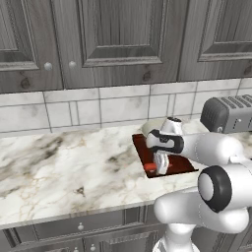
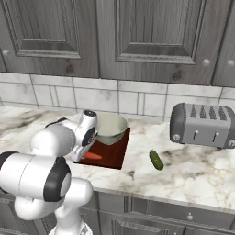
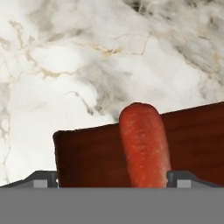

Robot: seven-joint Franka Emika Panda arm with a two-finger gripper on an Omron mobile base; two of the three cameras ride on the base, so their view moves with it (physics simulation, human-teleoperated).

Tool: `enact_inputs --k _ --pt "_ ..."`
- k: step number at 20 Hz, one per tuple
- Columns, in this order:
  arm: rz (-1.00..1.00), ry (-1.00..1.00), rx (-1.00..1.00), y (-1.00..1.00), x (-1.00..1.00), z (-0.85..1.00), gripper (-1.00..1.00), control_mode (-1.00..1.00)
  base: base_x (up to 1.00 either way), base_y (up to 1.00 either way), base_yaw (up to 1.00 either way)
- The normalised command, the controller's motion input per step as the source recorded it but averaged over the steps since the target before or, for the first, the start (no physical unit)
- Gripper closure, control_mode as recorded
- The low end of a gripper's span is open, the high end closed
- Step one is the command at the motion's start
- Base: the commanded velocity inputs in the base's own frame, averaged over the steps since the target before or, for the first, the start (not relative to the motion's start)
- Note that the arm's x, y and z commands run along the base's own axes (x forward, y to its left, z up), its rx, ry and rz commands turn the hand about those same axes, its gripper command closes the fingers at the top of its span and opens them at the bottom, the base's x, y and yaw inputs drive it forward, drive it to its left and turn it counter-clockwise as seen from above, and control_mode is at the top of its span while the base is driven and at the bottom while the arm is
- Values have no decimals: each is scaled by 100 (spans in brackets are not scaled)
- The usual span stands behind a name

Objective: Place the two vegetables and bowl onto the tray for setting up a vegetable dip station.

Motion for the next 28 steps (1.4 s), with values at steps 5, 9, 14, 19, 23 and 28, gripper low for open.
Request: enact_inputs --k 5,9,14,19,23,28 --pt "-4 16 0 0 -21 7 -100 -100 0 0 0" --pt "-7 16 0 -3 -26 9 -100 -100 0 0 0" --pt "-11 15 0 -9 -28 10 -100 -100 0 0 0" --pt "-13 7 0 -11 -29 11 -100 -100 0 0 0" --pt "-14 0 0 -17 -33 14 -100 -100 0 0 0" --pt "-16 -2 -2 -16 -33 14 -100 -100 0 0 0"
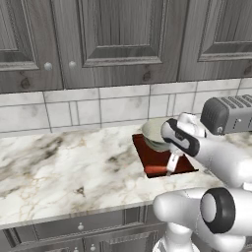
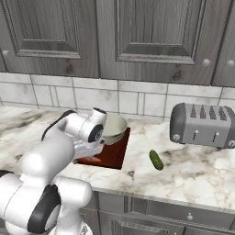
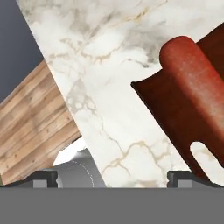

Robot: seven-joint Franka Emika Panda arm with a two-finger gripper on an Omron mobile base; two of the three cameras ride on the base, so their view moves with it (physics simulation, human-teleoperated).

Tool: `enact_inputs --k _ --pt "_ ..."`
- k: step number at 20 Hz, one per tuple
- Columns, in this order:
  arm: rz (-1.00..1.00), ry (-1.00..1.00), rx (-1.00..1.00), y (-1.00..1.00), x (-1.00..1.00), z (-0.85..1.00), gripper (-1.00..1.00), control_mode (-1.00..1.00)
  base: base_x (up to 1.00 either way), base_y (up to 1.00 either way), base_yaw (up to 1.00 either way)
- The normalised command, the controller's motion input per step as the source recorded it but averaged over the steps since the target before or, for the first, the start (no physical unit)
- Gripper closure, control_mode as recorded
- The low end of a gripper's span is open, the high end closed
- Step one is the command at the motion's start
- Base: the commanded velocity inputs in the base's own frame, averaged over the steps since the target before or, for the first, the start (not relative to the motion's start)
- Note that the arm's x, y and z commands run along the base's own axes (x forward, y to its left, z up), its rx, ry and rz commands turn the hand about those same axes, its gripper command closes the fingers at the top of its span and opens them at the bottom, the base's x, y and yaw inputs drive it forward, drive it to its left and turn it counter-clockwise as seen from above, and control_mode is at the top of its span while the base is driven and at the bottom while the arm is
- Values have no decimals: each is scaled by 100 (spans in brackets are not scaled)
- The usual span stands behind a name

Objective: Place the two vegetables and bowl onto the tray for setting up a vegetable dip station.

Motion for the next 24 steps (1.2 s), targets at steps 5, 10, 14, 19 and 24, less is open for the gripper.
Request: enact_inputs --k 5,10,14,19,24 --pt "-18 -8 -8 -20 -28 12 -100 -100 0 0 0" --pt "-18 -5 -15 -27 -6 14 -100 -100 0 0 0" --pt "-20 0 -17 -34 0 13 -100 -100 0 0 0" --pt "-18 0 -19 -38 1 12 -100 -100 0 0 0" --pt "-15 0 -17 -43 3 10 -100 -100 0 0 0"
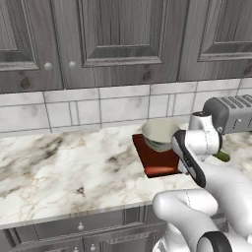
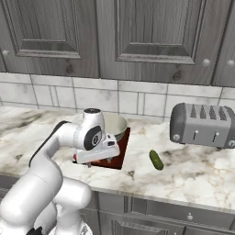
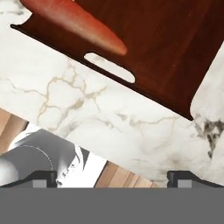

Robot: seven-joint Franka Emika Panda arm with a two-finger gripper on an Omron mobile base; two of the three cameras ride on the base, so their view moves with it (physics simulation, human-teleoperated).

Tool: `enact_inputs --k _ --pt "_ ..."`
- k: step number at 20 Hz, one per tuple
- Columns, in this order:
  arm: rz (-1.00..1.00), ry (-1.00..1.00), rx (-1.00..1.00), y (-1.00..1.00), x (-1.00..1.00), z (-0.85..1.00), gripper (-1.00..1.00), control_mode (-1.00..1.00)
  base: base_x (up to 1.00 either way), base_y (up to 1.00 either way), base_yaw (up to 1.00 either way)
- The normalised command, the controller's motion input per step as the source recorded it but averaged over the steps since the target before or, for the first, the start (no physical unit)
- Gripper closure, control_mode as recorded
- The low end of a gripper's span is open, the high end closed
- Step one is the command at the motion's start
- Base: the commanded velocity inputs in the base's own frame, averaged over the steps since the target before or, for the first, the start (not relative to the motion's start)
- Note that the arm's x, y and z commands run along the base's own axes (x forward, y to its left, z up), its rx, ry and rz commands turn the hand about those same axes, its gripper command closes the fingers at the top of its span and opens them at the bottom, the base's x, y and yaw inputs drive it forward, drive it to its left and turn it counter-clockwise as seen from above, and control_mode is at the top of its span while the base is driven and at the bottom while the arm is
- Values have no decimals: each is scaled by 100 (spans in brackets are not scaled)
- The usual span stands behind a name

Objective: Place the two vegetables and bowl onto the tray for setting up a vegetable dip station.

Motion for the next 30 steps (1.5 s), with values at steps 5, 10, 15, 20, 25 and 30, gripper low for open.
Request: enact_inputs --k 5,10,15,20,25,30 --pt "-11 0 -16 -44 9 6 -100 -100 0 0 0" --pt "-8 0 -14 -47 15 3 -100 -100 0 0 0" --pt "-3 0 -9 -46 22 2 -100 -100 0 0 0" --pt "-1 0 -3 -46 26 1 -100 -100 0 0 0" --pt "0 0 0 -46 26 0 -100 -100 0 0 0" --pt "0 0 0 -45 22 0 -100 -100 0 0 0"
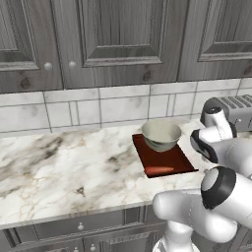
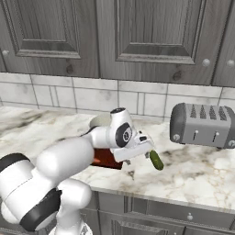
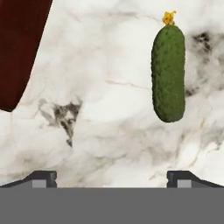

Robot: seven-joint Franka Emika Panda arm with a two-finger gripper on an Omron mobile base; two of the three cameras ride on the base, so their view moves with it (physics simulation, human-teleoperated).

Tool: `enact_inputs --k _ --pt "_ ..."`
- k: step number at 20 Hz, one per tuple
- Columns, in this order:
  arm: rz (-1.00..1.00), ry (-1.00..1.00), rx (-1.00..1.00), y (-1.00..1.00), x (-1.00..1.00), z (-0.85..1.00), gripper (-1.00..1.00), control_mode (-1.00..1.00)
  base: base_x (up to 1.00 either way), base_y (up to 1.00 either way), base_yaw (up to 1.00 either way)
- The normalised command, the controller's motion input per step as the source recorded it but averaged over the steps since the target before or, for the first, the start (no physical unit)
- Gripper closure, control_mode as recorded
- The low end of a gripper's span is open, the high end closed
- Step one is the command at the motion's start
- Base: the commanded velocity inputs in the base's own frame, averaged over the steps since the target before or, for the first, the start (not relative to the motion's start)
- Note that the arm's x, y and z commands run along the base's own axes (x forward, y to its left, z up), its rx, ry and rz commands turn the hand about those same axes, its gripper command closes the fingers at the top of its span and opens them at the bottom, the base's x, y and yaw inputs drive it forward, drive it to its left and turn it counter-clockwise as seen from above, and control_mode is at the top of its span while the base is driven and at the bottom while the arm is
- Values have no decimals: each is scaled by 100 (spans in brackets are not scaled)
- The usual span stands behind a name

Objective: Place the two vegetables and bowl onto the tray for setting up a vegetable dip station.

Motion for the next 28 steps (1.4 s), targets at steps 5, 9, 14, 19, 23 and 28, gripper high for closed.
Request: enact_inputs --k 5,9,14,19,23,28 --pt "0 0 1 -41 21 0 -100 -100 0 0 0" --pt "0 0 1 -34 26 -3 -100 -100 0 0 0" --pt "0 0 5 -26 27 -11 -100 -100 0 0 0" --pt "4 -4 8 -19 25 -15 -100 -100 0 0 0" --pt "5 -5 15 -15 21 -18 -100 -100 0 0 0" --pt "4 -6 10 -8 20 -20 -100 -100 0 0 0"
